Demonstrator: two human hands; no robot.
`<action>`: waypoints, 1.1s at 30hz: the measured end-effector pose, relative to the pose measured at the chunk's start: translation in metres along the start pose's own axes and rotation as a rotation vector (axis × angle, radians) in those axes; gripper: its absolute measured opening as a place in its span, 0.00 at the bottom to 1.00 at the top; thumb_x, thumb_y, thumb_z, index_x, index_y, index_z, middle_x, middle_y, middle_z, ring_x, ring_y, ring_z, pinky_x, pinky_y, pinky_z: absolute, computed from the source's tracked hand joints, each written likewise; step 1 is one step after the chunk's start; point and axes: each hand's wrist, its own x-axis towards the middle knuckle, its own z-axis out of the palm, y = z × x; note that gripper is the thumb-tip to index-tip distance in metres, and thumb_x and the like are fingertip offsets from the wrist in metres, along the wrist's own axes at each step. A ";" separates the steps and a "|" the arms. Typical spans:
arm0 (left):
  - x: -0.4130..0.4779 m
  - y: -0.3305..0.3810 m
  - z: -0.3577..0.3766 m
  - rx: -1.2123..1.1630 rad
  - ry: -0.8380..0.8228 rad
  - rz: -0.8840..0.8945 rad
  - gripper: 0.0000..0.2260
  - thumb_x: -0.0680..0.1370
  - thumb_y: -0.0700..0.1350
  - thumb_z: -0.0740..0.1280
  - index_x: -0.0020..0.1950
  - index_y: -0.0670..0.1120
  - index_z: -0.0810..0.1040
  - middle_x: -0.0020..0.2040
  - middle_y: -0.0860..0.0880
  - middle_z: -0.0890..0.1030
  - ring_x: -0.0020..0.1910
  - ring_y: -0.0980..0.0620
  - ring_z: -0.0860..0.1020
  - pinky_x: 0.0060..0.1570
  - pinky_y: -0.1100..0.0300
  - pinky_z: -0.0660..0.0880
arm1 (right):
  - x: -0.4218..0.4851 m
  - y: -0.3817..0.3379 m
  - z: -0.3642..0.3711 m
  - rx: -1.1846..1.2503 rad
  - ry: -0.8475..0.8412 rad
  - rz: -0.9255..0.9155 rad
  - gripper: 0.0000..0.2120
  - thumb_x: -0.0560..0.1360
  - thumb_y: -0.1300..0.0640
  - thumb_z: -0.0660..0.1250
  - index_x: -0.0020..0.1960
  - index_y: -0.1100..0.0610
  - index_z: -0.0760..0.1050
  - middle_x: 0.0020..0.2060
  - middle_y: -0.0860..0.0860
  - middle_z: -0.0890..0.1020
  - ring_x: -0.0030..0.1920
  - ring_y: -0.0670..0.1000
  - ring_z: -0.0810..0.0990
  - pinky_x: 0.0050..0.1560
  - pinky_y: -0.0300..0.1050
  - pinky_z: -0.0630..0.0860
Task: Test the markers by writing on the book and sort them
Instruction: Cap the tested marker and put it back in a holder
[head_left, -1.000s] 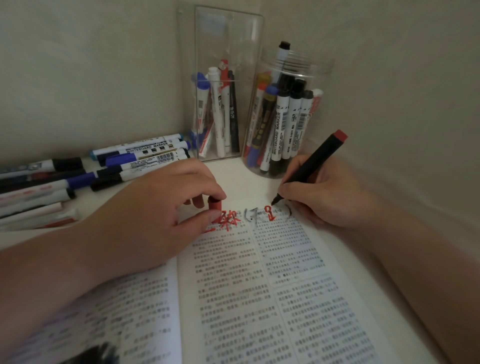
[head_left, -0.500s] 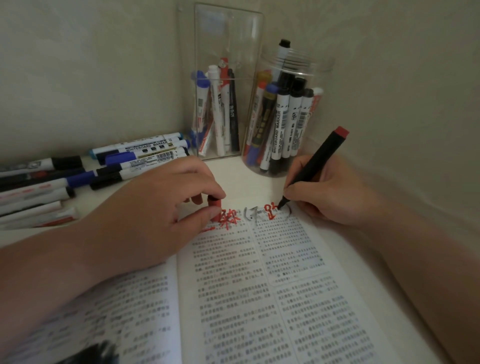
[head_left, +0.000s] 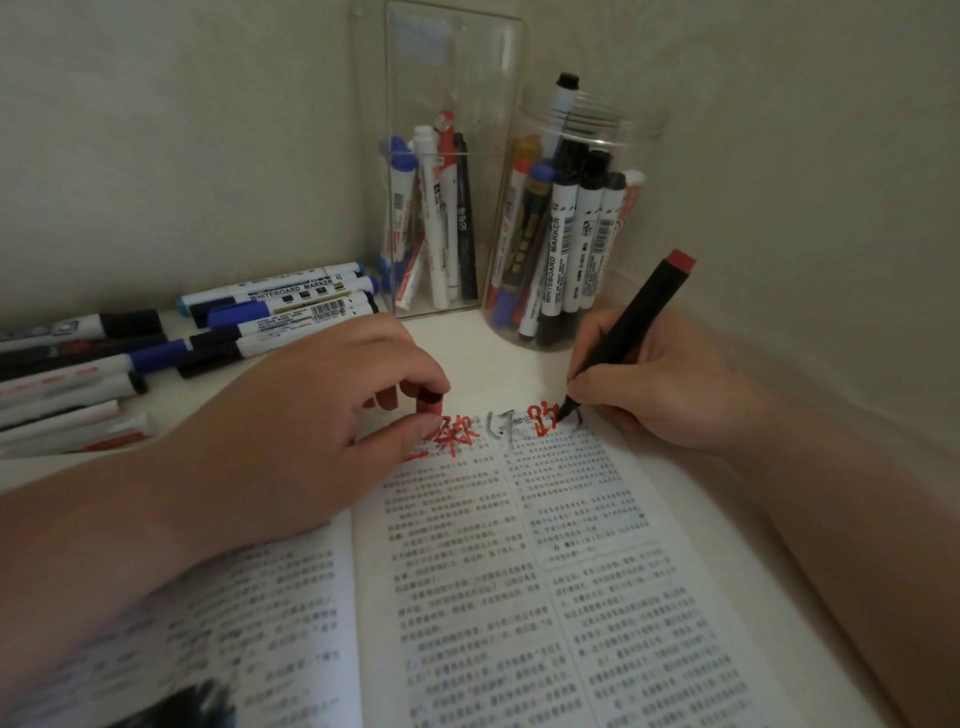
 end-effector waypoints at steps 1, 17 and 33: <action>0.000 0.000 0.000 0.000 -0.001 0.003 0.09 0.79 0.58 0.63 0.55 0.59 0.79 0.49 0.64 0.74 0.48 0.60 0.77 0.43 0.63 0.76 | 0.001 0.000 0.000 -0.009 0.015 -0.001 0.06 0.72 0.73 0.69 0.39 0.74 0.73 0.22 0.45 0.73 0.25 0.41 0.75 0.27 0.29 0.67; -0.001 0.010 -0.004 -0.141 -0.029 -0.135 0.16 0.73 0.59 0.69 0.58 0.68 0.70 0.53 0.71 0.77 0.53 0.69 0.76 0.48 0.78 0.69 | -0.002 -0.003 0.000 0.322 0.109 -0.111 0.03 0.66 0.68 0.69 0.37 0.67 0.75 0.24 0.54 0.70 0.23 0.47 0.67 0.24 0.36 0.64; 0.002 0.006 -0.007 -0.205 -0.134 -0.282 0.10 0.71 0.63 0.73 0.48 0.61 0.81 0.43 0.64 0.78 0.48 0.65 0.74 0.41 0.71 0.69 | 0.013 -0.091 0.025 0.098 -0.156 -0.197 0.08 0.68 0.60 0.73 0.40 0.65 0.78 0.26 0.53 0.74 0.25 0.48 0.71 0.26 0.38 0.67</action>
